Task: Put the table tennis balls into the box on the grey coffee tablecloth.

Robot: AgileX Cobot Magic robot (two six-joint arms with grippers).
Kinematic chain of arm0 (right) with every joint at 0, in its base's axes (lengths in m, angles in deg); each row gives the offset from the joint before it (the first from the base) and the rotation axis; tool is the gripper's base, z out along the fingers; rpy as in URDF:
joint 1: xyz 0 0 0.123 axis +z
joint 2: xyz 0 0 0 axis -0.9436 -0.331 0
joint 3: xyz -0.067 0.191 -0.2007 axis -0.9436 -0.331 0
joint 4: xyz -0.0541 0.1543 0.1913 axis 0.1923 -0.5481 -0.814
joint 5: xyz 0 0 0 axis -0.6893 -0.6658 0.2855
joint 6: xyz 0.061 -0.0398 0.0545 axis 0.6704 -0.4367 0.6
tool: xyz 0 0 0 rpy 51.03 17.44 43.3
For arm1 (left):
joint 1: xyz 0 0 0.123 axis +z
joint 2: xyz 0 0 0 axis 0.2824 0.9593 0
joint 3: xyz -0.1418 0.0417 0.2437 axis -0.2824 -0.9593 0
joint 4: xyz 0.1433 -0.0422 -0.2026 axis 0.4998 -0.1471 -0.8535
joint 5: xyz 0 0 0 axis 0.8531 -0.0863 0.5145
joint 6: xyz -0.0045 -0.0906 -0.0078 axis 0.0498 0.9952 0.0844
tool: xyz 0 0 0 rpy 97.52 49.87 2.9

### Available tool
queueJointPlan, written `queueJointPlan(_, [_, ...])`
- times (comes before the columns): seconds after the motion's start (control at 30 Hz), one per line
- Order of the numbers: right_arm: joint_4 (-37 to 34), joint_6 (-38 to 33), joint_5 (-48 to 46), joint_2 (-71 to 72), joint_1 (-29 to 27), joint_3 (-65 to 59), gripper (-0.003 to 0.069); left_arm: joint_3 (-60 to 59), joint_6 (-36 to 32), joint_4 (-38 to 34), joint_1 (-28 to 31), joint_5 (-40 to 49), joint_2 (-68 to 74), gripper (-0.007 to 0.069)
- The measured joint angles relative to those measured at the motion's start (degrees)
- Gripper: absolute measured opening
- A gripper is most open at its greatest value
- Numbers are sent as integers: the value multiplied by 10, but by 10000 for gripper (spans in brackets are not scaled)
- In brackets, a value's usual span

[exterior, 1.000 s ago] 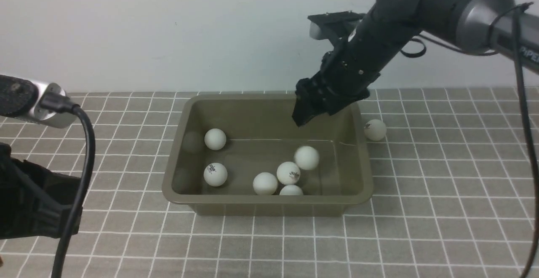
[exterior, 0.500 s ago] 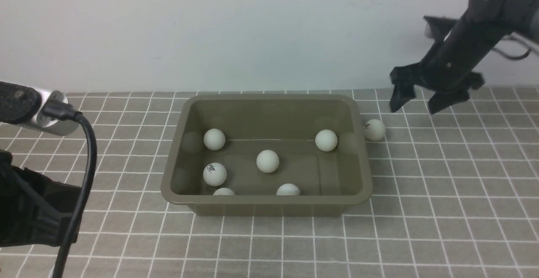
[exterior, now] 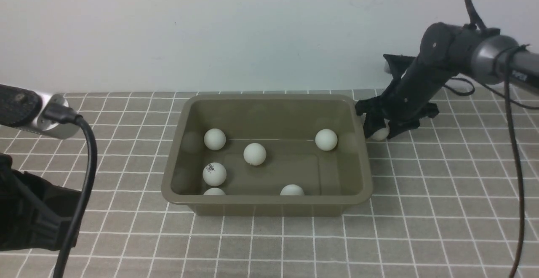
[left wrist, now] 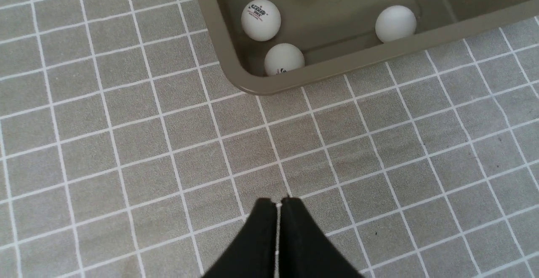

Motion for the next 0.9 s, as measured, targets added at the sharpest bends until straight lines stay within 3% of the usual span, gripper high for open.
queueJointPlan(0.13, [56, 45, -11, 59, 4, -3, 363, 0, 0, -1, 0, 4, 0, -5])
queueJointPlan(0.3, [-12, 22, -40, 141, 20, 1, 363, 0, 0, -2, 0, -2, 0, -5])
queueJointPlan(0.47, [-93, -47, -85, 144, 95, 1, 367, 0, 0, -7, 0, -28, 0, -5])
queueJointPlan(0.63, [-81, -45, -114, 134, 137, 2, 540, 0, 0, -16, 0, -28, 0, -5])
queueJointPlan(0.7, [-59, -41, -118, 143, 139, 5, 578, 0, 0, -16, 0, -27, 0, -5])
queueJointPlan(0.77, [-18, -36, -118, 166, 138, 4, 563, 0, 0, -17, 0, -27, 0, -5])
queueJointPlan(0.9, [73, 0, -118, 276, 137, -37, 367, 0, 0, -18, 0, -22, 0, -5])
